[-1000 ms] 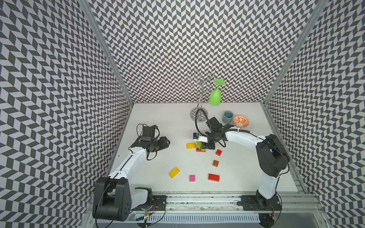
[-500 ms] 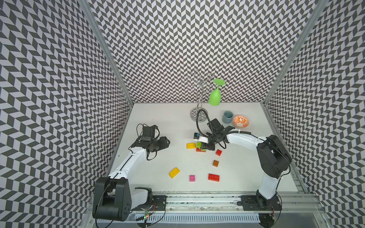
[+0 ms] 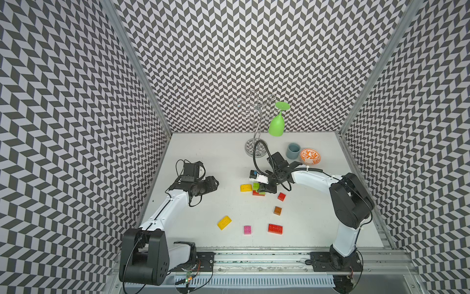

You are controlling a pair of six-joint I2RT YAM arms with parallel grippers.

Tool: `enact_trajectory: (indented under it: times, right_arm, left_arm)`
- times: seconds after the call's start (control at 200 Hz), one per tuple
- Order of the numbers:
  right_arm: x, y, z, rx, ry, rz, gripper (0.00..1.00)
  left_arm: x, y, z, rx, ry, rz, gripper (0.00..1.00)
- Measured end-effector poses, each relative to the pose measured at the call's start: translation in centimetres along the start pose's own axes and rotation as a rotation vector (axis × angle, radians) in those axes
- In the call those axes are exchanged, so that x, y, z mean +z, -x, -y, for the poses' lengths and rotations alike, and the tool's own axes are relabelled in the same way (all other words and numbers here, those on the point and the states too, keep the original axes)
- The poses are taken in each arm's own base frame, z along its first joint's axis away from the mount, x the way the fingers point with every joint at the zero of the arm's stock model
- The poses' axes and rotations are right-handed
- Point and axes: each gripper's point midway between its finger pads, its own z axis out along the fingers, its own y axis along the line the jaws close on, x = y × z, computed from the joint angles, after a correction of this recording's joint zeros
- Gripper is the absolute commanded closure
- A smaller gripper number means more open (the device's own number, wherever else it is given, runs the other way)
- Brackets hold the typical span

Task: Assemble the letter s with lego
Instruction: Assemble the lego brick with the lego brick.

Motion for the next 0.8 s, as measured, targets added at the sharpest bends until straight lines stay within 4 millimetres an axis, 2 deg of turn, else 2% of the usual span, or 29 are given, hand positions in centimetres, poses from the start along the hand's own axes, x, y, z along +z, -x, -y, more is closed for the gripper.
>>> enact_trajectory:
  times: [0.26,0.341,0.426,0.616,0.801]
  right_arm:
    - [0.05,0.06,0.13,0.005,0.006,0.004,1.00]
    - [0.03,0.06,0.14,0.005,0.005,0.004,0.96]
    - [-0.07,0.08,0.18,0.004,0.003,0.001,0.91]
    - [-0.37,-0.15,0.42,0.010,-0.009,-0.027,0.70]
    - [-0.45,-0.58,0.38,0.019,-0.011,-0.052,0.57]
  left_arm:
    - [-0.31,0.27,0.03,0.000,-0.002,0.014,0.44]
    - [-0.31,0.29,0.05,0.001,-0.003,0.015,0.44]
    - [-0.32,0.32,0.05,0.001,-0.003,0.016,0.44]
    - [-0.35,0.41,-0.09,-0.003,-0.001,0.018,0.44]
    - [-0.36,0.43,-0.13,-0.004,0.000,0.019,0.44]
